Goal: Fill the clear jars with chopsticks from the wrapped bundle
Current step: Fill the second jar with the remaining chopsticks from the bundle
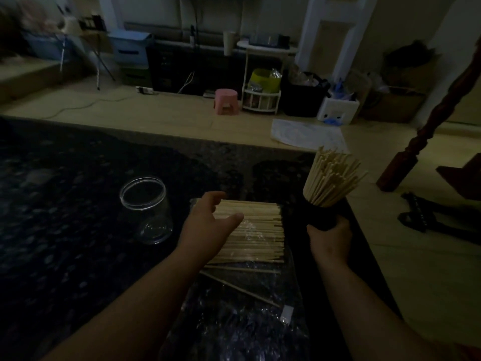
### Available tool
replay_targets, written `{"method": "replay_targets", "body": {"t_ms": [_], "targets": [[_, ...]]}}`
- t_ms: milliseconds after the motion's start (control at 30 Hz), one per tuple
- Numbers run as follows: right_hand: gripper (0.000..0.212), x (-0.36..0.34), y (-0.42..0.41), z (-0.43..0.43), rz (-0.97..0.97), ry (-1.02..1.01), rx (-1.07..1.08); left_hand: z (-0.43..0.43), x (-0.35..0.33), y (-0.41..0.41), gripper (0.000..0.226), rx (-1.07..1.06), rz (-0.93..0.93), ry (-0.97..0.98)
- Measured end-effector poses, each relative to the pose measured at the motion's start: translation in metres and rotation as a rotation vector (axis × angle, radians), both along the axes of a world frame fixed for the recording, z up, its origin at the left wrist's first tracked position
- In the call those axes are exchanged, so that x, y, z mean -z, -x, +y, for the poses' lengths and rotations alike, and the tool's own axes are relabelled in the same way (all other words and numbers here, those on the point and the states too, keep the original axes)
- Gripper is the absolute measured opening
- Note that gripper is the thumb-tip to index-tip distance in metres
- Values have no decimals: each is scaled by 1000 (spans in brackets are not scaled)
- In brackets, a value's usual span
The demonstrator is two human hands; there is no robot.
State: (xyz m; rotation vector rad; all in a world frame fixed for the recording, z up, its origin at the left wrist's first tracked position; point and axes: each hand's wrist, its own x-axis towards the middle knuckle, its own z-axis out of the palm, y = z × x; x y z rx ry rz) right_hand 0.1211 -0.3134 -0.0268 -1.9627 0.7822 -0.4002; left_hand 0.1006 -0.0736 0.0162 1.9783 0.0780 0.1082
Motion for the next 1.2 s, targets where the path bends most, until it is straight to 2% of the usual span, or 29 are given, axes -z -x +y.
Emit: {"method": "replay_targets", "body": {"t_ms": [67, 267, 400, 533, 667, 733, 900, 1200], "targets": [[52, -2, 9, 11, -34, -29, 21, 5, 0, 6, 52, -28, -38, -26], [32, -21, 36, 58, -52, -87, -156, 34, 1, 29, 43, -257, -198, -83], [32, -26, 54, 89, -14, -86, -324, 63, 4, 39, 48, -529, -129, -43], [38, -29, 67, 114, -35, -61, -465, 86, 12, 36, 73, -650, -37, -47], [37, -36, 71, 132, -27, -16, -545, 100, 20, 16, 110, -611, 16, -19], [34, -37, 69, 138, -50, -22, -544, 105, 25, 4, 119, -568, 69, 23], [25, -40, 74, 140, -101, -32, -540, 108, 29, -1, 89, -551, 75, 139], [7, -43, 114, 129, -120, -15, -565, 110, -3, 61, 90, -393, -3, -3]]}}
